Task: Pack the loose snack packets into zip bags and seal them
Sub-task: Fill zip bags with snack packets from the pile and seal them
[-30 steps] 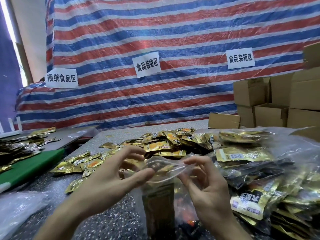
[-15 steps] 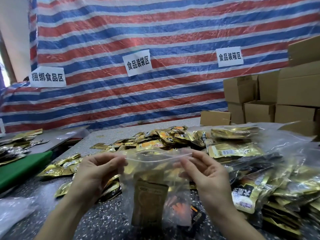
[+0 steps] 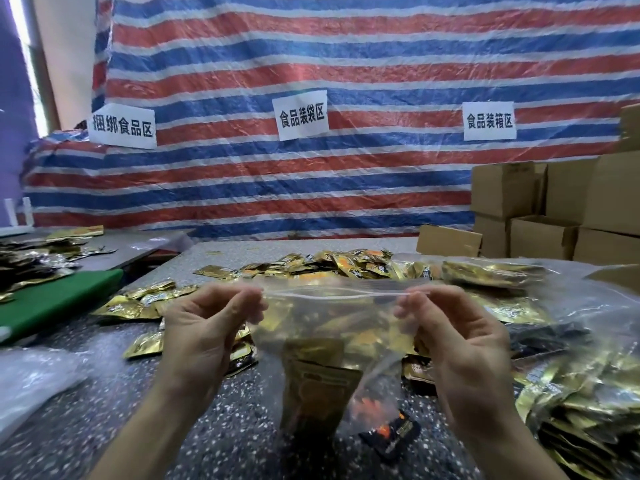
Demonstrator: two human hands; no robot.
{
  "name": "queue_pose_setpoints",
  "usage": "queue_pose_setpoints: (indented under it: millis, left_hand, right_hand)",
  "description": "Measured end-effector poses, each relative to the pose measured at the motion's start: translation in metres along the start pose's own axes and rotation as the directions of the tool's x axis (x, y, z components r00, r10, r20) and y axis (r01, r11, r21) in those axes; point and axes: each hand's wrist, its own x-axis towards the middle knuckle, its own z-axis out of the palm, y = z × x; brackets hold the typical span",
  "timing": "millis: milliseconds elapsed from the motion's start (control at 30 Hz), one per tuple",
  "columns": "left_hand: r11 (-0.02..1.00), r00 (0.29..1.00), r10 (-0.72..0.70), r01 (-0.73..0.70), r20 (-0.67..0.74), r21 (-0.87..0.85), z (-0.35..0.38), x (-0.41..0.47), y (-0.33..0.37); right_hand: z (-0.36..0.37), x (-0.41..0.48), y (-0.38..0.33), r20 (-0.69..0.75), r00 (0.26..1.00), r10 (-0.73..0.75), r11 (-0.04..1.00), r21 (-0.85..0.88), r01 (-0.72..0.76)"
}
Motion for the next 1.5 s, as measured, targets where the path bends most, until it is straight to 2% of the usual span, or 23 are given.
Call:
queue_pose_setpoints:
  millis: [133, 333, 500, 633, 700, 767, 800, 867, 900, 967, 1067, 1167, 1267, 1400, 1500]
  left_hand:
    - [0.998, 0.998, 0.056, -0.056, -0.003, 0.017, 0.009, -0.004, 0.005]
    - [0.993, 0.991, 0.12, -0.12, 0.061, -0.005, 0.015, -0.006, 0.014]
    - [0.994, 0.999, 0.052, -0.052, -0.002, 0.097, 0.015, -0.007, 0.003]
    - [0.986, 1.0, -0.015, 0.02, -0.026, 0.166, 0.014, -0.007, 0.0]
    - [0.954, 0.999, -0.024, 0.031, -0.027, 0.297, 0.017, -0.007, 0.001]
    - [0.849, 0.998, 0.059, -0.049, -0.002, 0.526, 0.022, -0.01, 0.004]
    - [0.746, 0.987, 0.147, -0.15, 0.059, 0.649, 0.026, -0.011, 0.009]
    - [0.476, 0.918, 0.278, -0.388, 0.284, 0.789, 0.04, -0.012, 0.019]
    - [0.376, 0.88, 0.272, -0.47, 0.39, 0.798, 0.049, -0.011, 0.024]
    - [0.3, 0.834, 0.186, -0.552, 0.52, 0.778, 0.068, -0.007, 0.031]
    - [0.346, 0.795, 0.064, -0.584, 0.603, 0.734, 0.084, -0.001, 0.034]
    - [0.389, 0.786, 0.062, -0.586, 0.615, 0.711, 0.086, -0.002, 0.034]
    - [0.401, 0.805, 0.06, -0.56, 0.59, 0.725, 0.082, -0.007, 0.029]
    - [0.468, 0.839, 0.003, -0.482, 0.544, 0.74, 0.081, -0.014, 0.021]
    - [0.507, 0.861, 0.012, -0.444, 0.509, 0.739, 0.08, -0.017, 0.016]
  right_hand:
    - [-0.003, 0.002, -0.003, 0.009, 1.0, 0.02, 1.0, 0.014, -0.02]
    - [-0.004, 0.007, -0.007, 0.028, 0.999, -0.028, 0.999, 0.025, 0.028]
    - [0.0, 0.007, 0.006, 0.009, 0.992, 0.129, 0.991, 0.031, -0.13]
    - [0.0, 0.006, 0.004, 0.052, 0.993, 0.107, 0.994, -0.036, -0.105]
    - [0.004, 0.004, 0.001, 0.061, 0.996, 0.06, 0.995, -0.079, -0.055]
    - [0.008, 0.002, -0.001, 0.062, 0.998, 0.003, 0.993, -0.122, 0.005]
    - [0.01, 0.002, -0.001, 0.053, 0.998, -0.026, 0.989, -0.142, 0.033]
    - [0.012, 0.001, -0.001, 0.034, 0.996, -0.077, 0.981, -0.177, 0.082]
    - [0.013, 0.001, -0.001, 0.028, 0.995, -0.095, 0.977, -0.189, 0.098]
    - [0.014, -0.001, -0.001, 0.039, 0.992, -0.117, 0.971, -0.206, 0.123]
    - [0.016, -0.006, -0.001, 0.059, 0.987, -0.152, 0.965, -0.206, 0.161]
    - [0.016, -0.008, -0.001, 0.079, 0.984, -0.162, 0.964, -0.2, 0.175]
    - [0.015, -0.009, -0.002, 0.085, 0.985, -0.153, 0.961, -0.221, 0.168]
    - [0.017, -0.012, -0.001, 0.099, 0.987, -0.131, 0.96, -0.237, 0.151]
    - [0.017, -0.013, -0.001, 0.119, 0.989, -0.082, 0.969, -0.221, 0.107]
